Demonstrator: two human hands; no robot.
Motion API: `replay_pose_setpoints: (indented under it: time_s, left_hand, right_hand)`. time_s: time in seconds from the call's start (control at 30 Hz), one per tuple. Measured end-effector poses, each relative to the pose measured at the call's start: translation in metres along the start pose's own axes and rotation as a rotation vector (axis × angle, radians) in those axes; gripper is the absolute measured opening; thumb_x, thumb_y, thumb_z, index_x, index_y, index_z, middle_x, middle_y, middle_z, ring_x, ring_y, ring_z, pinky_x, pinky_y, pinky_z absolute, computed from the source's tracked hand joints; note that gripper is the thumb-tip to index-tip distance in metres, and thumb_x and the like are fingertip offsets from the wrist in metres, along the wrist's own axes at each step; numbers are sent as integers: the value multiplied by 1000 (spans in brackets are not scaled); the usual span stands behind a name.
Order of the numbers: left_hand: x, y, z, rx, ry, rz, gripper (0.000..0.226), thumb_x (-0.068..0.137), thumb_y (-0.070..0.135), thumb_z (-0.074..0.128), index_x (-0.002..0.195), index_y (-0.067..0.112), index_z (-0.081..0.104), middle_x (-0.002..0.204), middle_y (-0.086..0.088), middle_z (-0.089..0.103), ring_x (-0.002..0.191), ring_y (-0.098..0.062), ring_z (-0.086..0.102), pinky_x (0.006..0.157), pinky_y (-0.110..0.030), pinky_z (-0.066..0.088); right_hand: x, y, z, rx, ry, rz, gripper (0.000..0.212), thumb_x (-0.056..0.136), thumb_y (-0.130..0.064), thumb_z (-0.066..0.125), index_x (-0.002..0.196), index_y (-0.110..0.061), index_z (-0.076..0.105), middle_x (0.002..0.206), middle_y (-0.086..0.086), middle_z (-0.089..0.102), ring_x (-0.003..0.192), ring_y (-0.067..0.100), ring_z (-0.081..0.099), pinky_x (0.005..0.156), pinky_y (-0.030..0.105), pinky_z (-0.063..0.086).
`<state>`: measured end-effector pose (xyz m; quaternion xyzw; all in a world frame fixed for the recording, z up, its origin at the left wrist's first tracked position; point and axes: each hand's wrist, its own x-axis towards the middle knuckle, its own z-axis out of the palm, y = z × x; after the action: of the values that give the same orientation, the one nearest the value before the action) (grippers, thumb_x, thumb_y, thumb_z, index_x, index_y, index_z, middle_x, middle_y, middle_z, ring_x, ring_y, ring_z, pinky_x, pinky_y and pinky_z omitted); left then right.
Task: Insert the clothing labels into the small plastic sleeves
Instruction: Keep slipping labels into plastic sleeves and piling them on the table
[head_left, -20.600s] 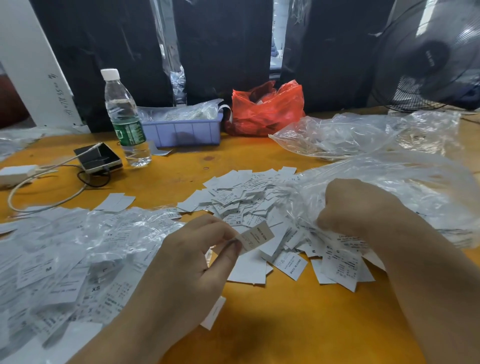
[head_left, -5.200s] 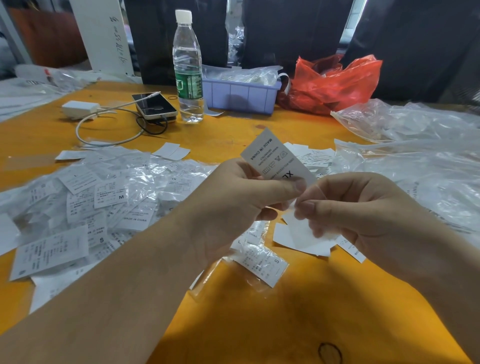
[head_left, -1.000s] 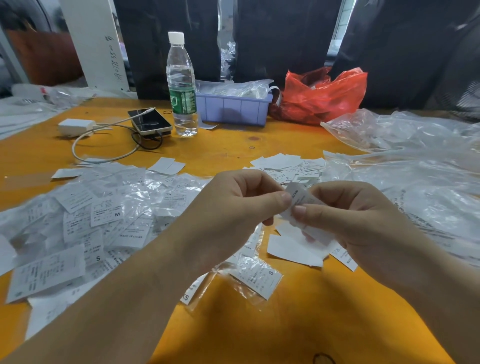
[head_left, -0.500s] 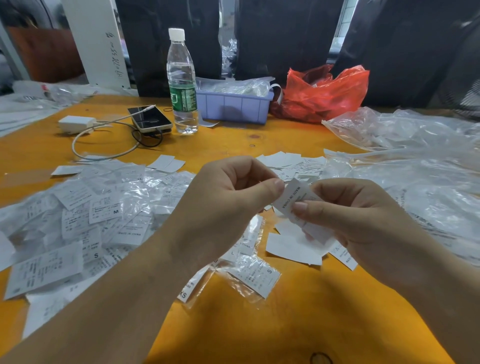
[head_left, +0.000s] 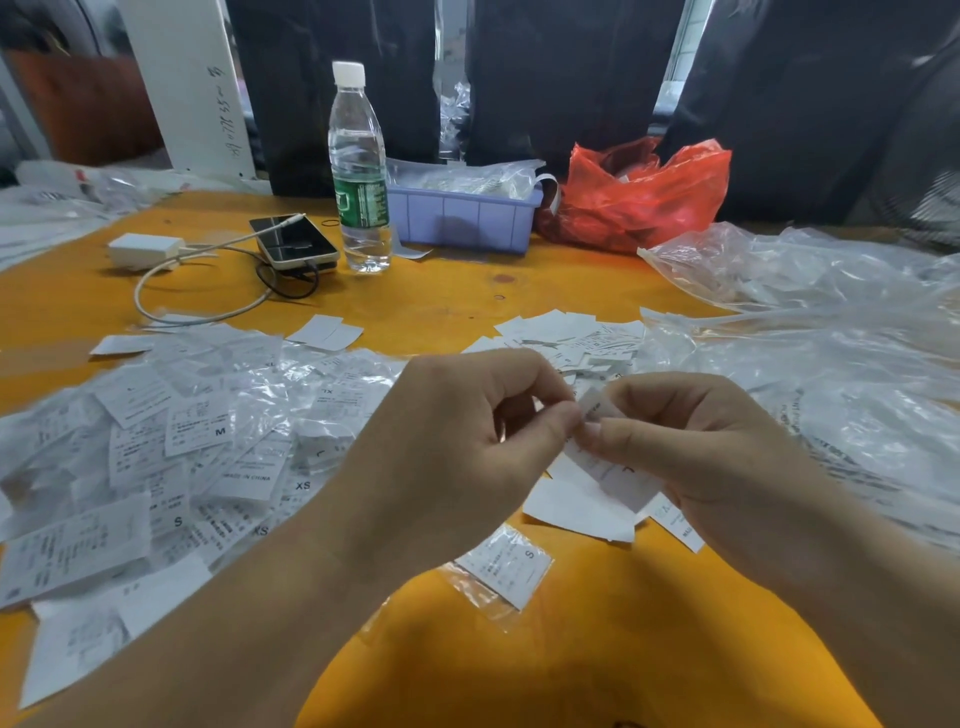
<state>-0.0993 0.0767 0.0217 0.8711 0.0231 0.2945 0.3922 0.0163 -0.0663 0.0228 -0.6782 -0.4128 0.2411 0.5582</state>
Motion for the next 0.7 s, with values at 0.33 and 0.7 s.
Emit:
replay_pose_setpoints:
  time_s: [0.33, 0.7]
  left_hand:
    - [6, 3, -17, -57, -24, -94, 17, 88, 21, 62, 72, 16, 66, 51, 8, 55, 42, -3, 43, 39, -11, 31]
    - [10, -18, -40, 544, -140, -465, 16, 82, 32, 54, 68, 25, 58, 71, 9, 59, 62, -10, 53, 46, -23, 36]
  right_hand:
    - [0, -3, -1, -8, -42, -25, 16, 73, -30, 67, 73, -15, 74, 71, 5, 65, 64, 15, 56, 56, 23, 45]
    - [4, -2, -17, -363, 164, -126, 7, 79, -29, 69, 76, -25, 74, 72, -5, 70, 66, 7, 63, 66, 30, 51]
